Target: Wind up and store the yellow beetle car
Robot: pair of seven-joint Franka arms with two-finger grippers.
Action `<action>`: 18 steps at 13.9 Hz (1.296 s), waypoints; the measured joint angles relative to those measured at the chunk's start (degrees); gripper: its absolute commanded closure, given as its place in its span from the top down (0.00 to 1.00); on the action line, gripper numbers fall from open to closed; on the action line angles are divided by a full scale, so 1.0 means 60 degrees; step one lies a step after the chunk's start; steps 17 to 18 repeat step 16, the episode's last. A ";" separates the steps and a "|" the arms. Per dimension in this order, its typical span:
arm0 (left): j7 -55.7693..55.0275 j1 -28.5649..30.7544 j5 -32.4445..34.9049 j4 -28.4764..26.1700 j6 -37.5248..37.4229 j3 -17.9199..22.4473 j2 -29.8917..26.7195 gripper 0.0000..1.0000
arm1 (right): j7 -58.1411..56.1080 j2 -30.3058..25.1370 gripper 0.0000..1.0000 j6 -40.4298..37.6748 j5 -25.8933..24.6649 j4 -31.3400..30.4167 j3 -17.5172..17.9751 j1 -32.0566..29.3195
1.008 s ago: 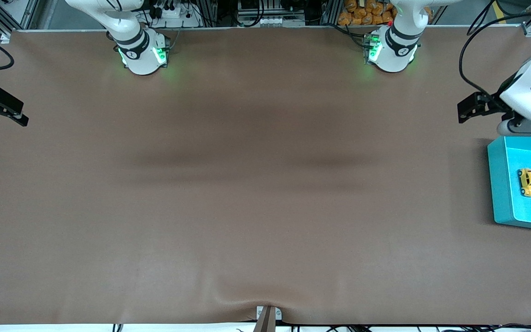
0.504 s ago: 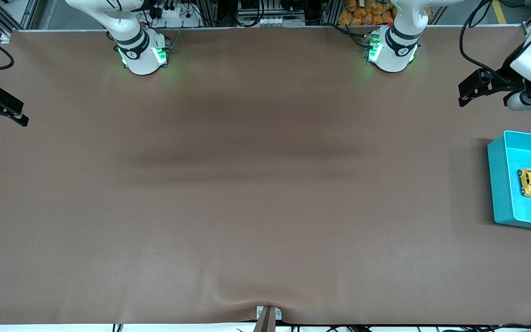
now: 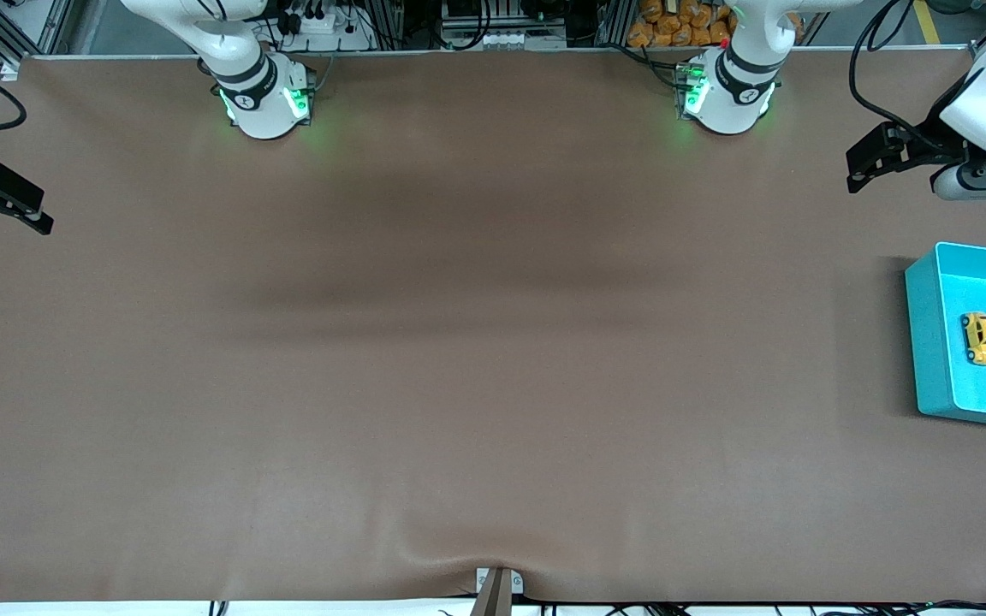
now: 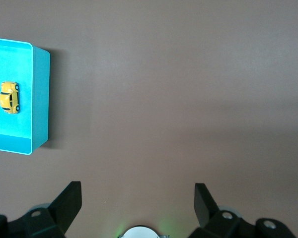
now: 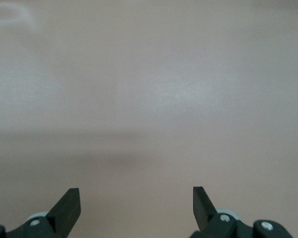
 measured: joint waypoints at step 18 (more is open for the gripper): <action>0.0176 -0.0196 -0.0122 0.0000 -0.0251 0.0297 0.0000 1.00 | 0.0000 0.0001 1.00 0.0000 0.0000 0.0000 0.0011 0.0000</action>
